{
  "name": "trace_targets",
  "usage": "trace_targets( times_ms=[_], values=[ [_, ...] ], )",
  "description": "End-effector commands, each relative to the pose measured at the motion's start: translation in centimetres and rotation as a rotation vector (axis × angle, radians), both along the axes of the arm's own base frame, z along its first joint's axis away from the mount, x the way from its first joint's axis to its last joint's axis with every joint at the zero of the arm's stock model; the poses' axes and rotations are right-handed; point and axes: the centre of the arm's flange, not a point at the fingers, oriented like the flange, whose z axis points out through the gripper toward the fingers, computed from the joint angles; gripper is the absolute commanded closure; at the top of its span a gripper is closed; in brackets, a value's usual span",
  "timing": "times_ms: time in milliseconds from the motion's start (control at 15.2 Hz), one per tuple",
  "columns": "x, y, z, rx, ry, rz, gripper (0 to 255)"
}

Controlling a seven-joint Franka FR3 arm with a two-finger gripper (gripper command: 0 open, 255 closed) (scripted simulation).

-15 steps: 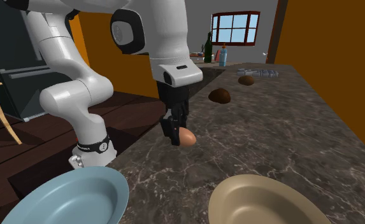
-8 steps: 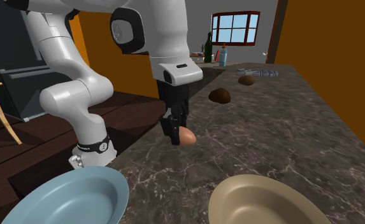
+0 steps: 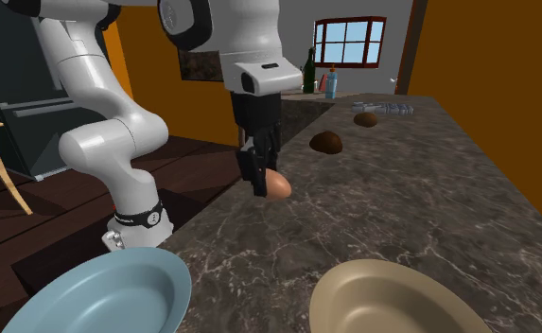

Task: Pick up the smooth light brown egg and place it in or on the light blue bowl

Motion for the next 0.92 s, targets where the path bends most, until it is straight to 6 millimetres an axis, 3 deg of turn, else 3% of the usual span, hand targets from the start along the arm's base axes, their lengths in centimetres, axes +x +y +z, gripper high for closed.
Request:
trace_targets(
  times_ms=[0, 858],
  values=[
    [0.0, 0.0, 1.1, 0.0, 0.0, 0.0, 255],
    [0.0, 0.0, 8.0, 0.0, 0.0, 0.0, 255]
  ],
)
